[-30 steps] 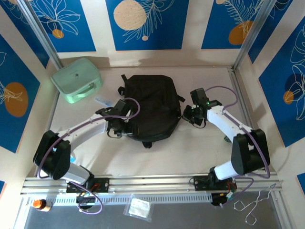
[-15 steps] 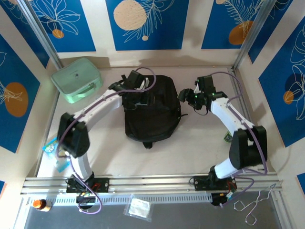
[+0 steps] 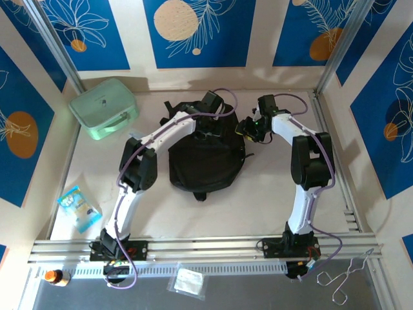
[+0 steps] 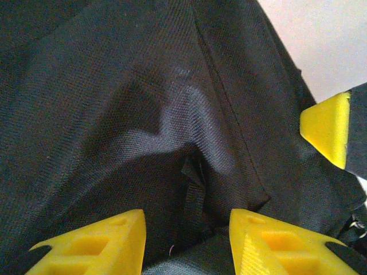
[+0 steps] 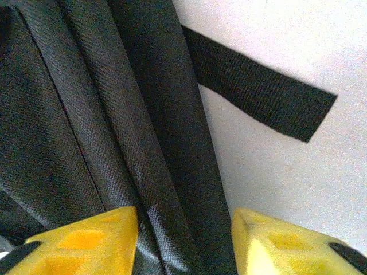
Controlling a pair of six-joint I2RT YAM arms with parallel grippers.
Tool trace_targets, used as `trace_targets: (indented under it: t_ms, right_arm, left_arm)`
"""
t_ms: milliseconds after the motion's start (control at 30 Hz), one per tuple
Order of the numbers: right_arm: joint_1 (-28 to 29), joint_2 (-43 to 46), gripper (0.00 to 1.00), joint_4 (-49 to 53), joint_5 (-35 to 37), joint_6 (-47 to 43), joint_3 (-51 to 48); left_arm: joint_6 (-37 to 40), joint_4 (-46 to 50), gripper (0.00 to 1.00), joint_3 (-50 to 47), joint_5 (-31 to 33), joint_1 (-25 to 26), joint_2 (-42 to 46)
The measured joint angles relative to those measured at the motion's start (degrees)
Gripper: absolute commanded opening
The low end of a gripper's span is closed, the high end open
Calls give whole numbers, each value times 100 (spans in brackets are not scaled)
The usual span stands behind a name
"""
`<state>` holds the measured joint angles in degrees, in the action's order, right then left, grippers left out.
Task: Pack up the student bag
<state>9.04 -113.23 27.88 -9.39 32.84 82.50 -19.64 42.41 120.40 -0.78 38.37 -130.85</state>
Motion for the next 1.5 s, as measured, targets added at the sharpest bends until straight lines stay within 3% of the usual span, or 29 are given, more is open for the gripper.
trace_targets:
  t_ms: [467,733,1000,1500]
  right_arm:
    - [87,4,38,-4,-118,-7,-101]
    - [114,7,33,-57,-116,-7,-190]
    - [114,15,30,-129,-90,-9,-254]
    - [114,83,23,-177,90,-7,-398]
  left_arm:
    - [76,4,41,57,-63,2,-319]
    - [37,52,18,361,-44,2,-522]
    - [-199,59,1,407,114,2,-520]
    - [-256,42,0,-146,315,2,149]
